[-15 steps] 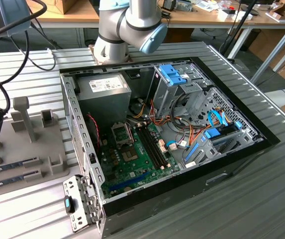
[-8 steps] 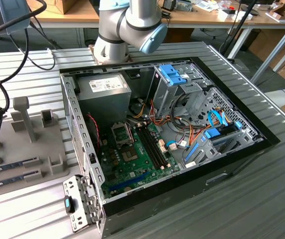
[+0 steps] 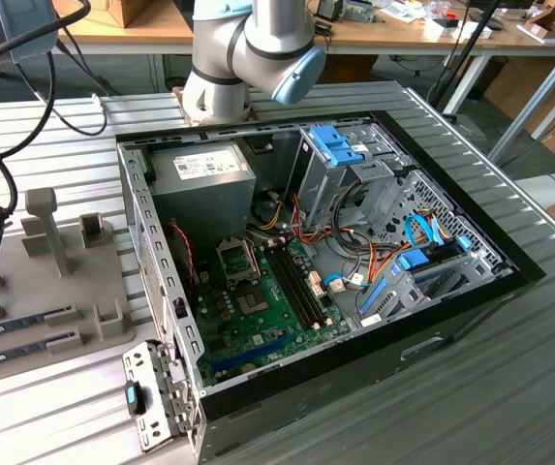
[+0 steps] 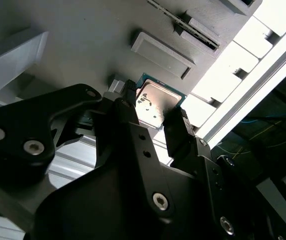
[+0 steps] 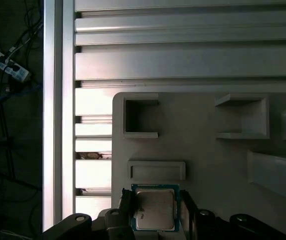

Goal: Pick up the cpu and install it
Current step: 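Pick up the cpu and move it towards the insertion slot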

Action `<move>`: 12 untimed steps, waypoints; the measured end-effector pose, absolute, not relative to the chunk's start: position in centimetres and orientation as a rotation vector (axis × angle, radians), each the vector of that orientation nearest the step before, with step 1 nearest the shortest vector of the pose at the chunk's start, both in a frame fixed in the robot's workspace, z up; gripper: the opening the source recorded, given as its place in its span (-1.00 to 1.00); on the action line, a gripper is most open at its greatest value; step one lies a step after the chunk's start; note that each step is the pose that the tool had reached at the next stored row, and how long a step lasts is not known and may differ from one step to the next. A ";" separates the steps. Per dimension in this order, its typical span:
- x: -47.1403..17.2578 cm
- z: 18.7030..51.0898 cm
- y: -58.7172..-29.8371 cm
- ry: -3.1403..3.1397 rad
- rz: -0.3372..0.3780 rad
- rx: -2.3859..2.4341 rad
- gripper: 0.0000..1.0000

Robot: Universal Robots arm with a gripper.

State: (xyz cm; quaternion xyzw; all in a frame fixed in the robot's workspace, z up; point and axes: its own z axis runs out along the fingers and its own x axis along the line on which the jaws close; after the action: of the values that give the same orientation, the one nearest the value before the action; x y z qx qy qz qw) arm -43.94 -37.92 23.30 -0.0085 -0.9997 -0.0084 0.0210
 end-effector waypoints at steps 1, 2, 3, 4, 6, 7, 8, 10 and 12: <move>-43.9 23.4 -37.9 -3.099 -0.026 -0.027 -0.06; -43.9 23.4 -37.9 -3.099 -0.027 -0.027 -0.06; -43.9 23.5 -37.9 -3.099 -0.027 -0.027 -0.06; -43.9 23.5 -37.9 -3.099 -0.027 -0.026 -0.06; -43.9 23.7 -37.9 -3.099 -0.027 -0.026 -0.06; -43.9 23.7 -37.9 -3.099 -0.027 -0.027 -0.06; -43.9 23.8 -37.9 -3.099 -0.028 -0.027 -0.06; -43.9 23.9 -37.9 -3.099 -0.028 -0.027 -0.06; -43.9 24.1 -37.9 -3.099 -0.029 -0.026 -0.06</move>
State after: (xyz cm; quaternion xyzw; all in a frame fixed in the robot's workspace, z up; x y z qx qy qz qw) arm -43.94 -37.92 24.09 -0.0085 -0.9997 -0.0094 0.0210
